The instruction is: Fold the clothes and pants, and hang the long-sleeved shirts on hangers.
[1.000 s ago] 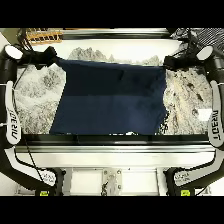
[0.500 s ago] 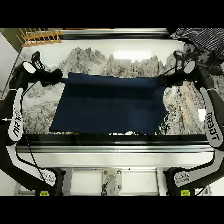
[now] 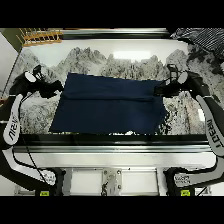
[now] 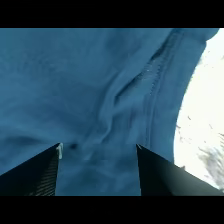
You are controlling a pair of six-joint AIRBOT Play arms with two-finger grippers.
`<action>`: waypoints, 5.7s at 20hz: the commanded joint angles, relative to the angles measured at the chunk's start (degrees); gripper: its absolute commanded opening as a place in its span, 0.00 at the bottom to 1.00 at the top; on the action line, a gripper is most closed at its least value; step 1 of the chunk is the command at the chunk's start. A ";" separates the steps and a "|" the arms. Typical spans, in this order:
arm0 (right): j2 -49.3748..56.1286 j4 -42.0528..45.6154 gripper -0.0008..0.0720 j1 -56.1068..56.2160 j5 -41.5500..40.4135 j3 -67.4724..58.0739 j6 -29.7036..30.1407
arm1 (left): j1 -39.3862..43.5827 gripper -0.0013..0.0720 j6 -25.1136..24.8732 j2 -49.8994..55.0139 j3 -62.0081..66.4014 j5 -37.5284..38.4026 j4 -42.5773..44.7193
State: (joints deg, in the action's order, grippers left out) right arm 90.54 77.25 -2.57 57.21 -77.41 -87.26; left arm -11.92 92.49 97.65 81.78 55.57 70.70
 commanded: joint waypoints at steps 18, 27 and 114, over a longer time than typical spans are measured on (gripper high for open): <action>-34.05 -3.54 0.71 -5.92 5.07 20.96 -0.66 | -13.53 0.64 -2.27 -19.23 -42.23 0.28 -8.85; -33.83 -9.01 0.71 -8.48 4.39 44.11 -14.10 | -10.49 0.03 -5.73 -25.59 -41.79 -0.09 -8.72; -2.51 -19.93 0.39 -2.58 -9.49 15.89 7.19 | 2.64 0.03 6.99 5.95 -1.73 -2.73 -11.80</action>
State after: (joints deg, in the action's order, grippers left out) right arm 87.61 57.80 -5.32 48.60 -61.54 -80.27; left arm -9.28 99.44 103.53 79.99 52.64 58.83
